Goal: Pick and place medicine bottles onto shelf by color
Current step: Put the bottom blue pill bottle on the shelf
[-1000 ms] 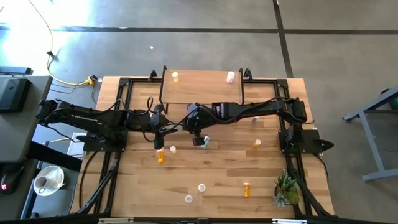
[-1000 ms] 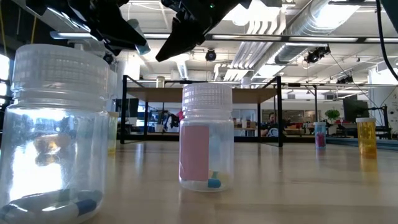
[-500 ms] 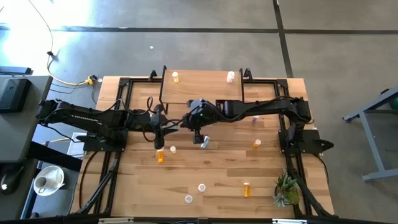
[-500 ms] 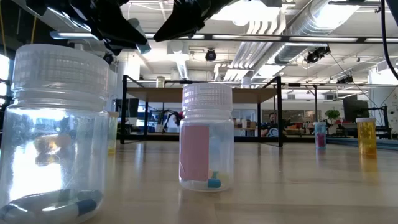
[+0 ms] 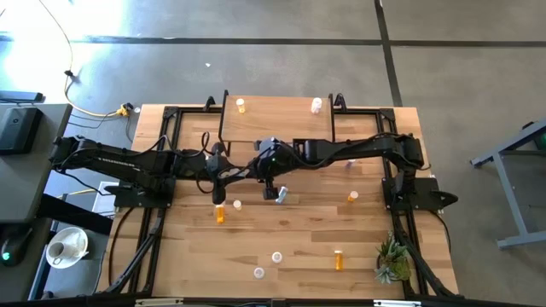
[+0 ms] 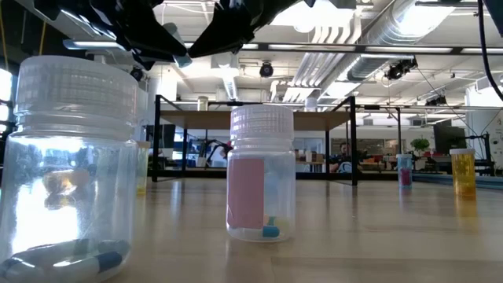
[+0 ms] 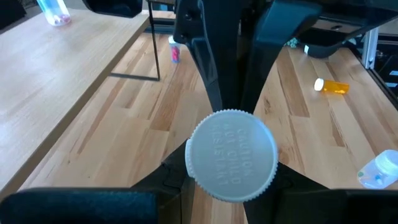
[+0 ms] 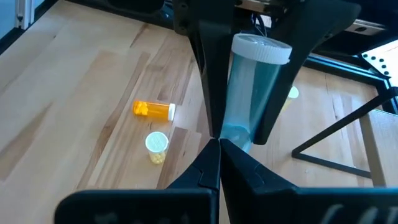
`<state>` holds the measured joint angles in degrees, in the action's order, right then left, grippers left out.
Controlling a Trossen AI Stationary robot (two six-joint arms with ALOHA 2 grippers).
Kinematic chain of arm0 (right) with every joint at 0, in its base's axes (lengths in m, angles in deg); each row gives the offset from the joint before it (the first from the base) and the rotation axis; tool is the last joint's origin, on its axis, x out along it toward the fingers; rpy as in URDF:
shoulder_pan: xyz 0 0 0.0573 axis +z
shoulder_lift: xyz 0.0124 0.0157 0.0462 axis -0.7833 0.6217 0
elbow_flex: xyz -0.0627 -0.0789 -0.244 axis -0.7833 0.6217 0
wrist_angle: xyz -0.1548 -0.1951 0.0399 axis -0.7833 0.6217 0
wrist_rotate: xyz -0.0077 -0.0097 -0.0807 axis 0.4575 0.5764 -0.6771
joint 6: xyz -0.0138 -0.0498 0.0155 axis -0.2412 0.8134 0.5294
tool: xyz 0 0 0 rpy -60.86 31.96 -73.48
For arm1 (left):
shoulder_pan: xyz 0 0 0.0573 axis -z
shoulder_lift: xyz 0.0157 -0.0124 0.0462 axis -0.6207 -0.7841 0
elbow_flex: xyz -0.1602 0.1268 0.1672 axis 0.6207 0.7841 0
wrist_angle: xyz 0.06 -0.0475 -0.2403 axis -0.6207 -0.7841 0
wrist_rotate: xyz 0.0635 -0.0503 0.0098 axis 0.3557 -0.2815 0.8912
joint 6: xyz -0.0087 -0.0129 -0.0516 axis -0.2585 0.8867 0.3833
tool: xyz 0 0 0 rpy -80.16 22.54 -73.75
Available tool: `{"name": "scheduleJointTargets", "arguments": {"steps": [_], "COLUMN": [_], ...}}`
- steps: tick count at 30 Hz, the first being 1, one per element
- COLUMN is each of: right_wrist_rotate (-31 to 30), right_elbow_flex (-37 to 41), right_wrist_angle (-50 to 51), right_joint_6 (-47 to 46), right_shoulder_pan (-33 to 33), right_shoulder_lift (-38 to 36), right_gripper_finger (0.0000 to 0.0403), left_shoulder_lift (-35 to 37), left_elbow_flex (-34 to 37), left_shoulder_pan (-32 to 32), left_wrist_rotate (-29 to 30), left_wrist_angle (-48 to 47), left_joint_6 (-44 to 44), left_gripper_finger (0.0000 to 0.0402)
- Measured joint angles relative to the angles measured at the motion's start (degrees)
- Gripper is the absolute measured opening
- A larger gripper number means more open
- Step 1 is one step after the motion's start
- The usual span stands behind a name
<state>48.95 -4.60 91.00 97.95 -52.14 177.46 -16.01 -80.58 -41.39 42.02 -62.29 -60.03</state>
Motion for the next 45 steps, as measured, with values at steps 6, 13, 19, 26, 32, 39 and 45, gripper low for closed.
{"name": "scheduleJointTargets", "arguments": {"steps": [6,13,19,26,32,39,45], "right_wrist_rotate": [-0.19,0.09,-3.75,-3.83,-3.00,-2.91,-2.82], "right_elbow_flex": [0.00,0.03,0.07,0.07,0.07,0.07,0.07], "right_wrist_angle": [0.43,0.59,1.69,1.29,1.01,1.01,0.29], "right_joint_6": [-0.37,-0.36,-0.23,-0.14,-0.15,-0.34,-0.36], "right_shoulder_pan": [0.10,0.10,0.94,0.59,0.59,0.59,0.74], "right_shoulder_lift": [0.04,-0.21,-1.49,-1.53,-1.53,-1.60,-1.46], "right_gripper_finger": [0.0000,0.0000,0.0000,0.0000,0.0000,0.0000,0.0000], "left_shoulder_lift": [0.02,0.02,0.04,0.04,0.04,0.04,0.04], "left_elbow_flex": [0.00,0.00,-0.02,-0.02,-0.02,0.00,-0.10], "left_shoulder_pan": [0.02,0.02,0.07,0.04,0.07,0.07,0.07], "left_wrist_rotate": [-1.27,-1.28,-1.79,-1.86,-1.97,-1.59,-1.59], "left_wrist_angle": [0.77,1.37,1.41,1.43,2.07,2.85,5.94], "left_joint_6": [0.00,-0.06,0.00,0.00,-0.04,-0.07,-0.02], "left_gripper_finger": [0.0087,0.0088,0.0088,0.0088,0.0088,0.0090,0.0109]}}
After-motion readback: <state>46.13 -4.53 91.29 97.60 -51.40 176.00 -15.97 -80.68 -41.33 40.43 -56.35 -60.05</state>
